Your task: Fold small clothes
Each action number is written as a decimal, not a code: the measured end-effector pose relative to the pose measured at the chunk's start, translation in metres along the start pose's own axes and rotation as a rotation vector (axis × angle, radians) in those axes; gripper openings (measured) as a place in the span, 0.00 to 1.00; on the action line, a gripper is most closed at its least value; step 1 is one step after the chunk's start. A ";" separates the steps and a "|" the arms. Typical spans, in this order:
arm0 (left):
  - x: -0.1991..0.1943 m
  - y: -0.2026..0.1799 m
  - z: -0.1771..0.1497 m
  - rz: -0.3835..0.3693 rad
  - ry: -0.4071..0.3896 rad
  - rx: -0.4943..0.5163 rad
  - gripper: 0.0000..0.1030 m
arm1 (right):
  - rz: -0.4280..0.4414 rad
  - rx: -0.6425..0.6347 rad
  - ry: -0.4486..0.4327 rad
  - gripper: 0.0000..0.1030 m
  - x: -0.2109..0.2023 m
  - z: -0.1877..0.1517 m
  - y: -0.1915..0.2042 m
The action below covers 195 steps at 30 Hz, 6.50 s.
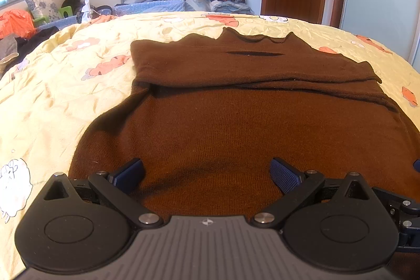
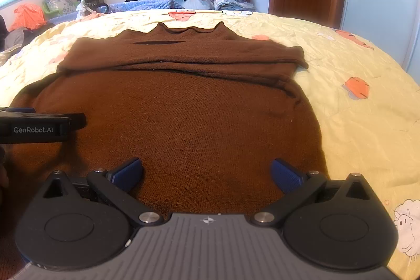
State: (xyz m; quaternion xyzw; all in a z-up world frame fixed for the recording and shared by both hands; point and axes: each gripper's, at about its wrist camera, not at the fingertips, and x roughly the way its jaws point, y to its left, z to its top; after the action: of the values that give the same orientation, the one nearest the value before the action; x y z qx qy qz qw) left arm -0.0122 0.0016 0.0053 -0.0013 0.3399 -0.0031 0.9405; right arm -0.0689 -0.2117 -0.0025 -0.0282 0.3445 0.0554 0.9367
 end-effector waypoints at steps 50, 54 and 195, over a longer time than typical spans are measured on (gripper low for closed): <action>-0.108 0.161 -0.102 -0.740 0.398 -0.708 1.00 | 0.647 0.597 0.414 1.00 -0.085 -0.053 -0.127; -0.109 0.171 -0.106 -0.760 0.428 -0.765 1.00 | 0.712 0.646 0.428 0.97 -0.084 -0.060 -0.125; 0.086 0.014 0.085 -0.051 0.019 0.060 0.89 | 0.211 0.167 -0.037 0.82 0.109 0.113 -0.124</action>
State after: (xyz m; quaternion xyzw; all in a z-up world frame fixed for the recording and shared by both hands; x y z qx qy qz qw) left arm 0.1085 0.0152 0.0162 0.0182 0.3484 -0.0372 0.9364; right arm 0.1010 -0.3156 0.0146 0.0873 0.3317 0.1252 0.9310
